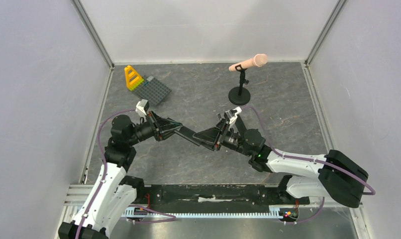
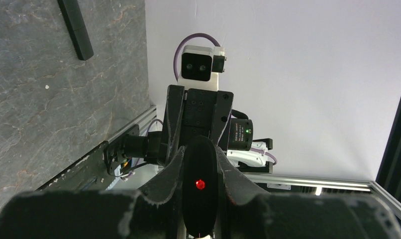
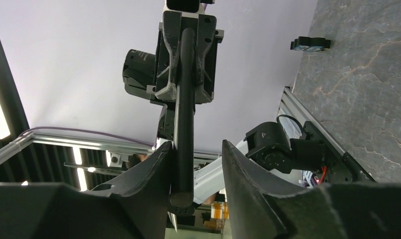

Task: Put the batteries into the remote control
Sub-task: Place the remote control at the center of the board.

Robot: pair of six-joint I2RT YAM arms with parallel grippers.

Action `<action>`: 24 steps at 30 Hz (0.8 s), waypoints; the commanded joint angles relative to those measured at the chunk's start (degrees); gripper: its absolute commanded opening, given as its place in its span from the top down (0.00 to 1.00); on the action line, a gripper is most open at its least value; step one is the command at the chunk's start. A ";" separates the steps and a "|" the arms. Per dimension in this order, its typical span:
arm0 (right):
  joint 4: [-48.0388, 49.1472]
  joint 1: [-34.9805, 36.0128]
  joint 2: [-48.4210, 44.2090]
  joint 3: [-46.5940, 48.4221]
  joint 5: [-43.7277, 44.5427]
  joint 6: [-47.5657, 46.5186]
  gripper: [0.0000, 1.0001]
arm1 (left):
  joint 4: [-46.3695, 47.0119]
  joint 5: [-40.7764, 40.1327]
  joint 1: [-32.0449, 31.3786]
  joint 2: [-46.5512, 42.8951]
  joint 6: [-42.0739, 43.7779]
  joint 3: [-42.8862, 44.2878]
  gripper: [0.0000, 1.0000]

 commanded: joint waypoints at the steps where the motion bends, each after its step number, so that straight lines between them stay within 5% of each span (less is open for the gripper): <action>1: -1.27 0.81 2.72 2.67 -1.05 -0.93 0.58 | 7.14 2.43 -0.25 -1.26 -4.73 -0.03 0.98; 5: -1.65 0.82 3.53 4.10 -1.68 -1.53 0.57 | 7.73 2.49 -0.25 -1.01 -4.75 -0.23 0.98; 12: -4.80 0.10 0.03 4.44 -1.49 -5.59 0.31 | 0.98 2.43 -0.29 -0.26 2.85 2.68 0.98; 20: -5.29 -3.47 -4.64 3.02 -6.74 -9.77 0.28 | -21.64 7.81 -0.25 6.09 26.50 16.21 0.98; 24: -6.42 -4.16 -4.12 5.23 -12.49 -14.49 0.28 | -22.63 12.16 -0.25 7.17 30.46 18.02 0.98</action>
